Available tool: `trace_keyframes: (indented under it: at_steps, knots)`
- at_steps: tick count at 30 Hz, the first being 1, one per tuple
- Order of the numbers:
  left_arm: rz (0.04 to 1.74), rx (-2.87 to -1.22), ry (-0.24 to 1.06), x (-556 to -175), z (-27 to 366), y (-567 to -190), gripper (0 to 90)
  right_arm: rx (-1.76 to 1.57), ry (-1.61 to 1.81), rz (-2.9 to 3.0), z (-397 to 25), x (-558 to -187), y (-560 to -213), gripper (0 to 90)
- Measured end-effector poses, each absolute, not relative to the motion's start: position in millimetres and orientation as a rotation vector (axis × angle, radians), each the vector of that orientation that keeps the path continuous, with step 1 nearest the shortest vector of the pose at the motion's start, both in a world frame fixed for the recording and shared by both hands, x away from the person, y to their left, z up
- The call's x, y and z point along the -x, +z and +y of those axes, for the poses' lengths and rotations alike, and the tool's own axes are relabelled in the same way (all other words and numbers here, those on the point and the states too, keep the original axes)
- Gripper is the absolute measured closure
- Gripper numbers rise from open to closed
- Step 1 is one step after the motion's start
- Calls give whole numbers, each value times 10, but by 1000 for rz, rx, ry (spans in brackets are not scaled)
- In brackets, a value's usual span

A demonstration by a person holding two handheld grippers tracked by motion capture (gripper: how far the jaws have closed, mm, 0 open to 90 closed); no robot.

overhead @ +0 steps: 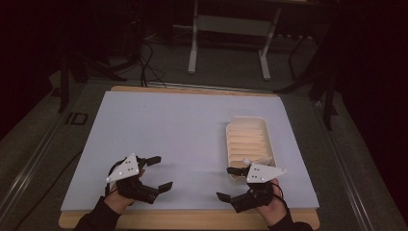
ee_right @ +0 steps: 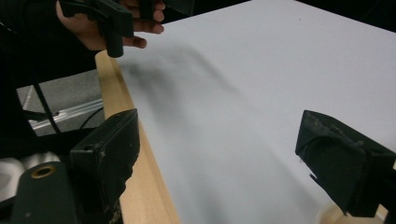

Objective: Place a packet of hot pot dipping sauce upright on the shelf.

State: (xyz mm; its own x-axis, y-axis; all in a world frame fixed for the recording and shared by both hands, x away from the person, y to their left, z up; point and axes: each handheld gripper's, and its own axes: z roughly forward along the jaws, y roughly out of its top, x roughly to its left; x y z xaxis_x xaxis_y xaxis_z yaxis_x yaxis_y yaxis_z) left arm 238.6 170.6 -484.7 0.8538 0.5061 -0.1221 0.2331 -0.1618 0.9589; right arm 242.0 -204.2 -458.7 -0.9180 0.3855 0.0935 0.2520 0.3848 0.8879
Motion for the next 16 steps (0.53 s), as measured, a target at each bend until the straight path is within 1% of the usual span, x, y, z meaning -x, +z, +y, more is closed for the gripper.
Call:
trace_keyframes:
  at_steps: [16]
  knots:
    - [568,-1756,254,-2381,1699,-4892,67,-539,1580,2495,-2063,-2434,-4640,146]
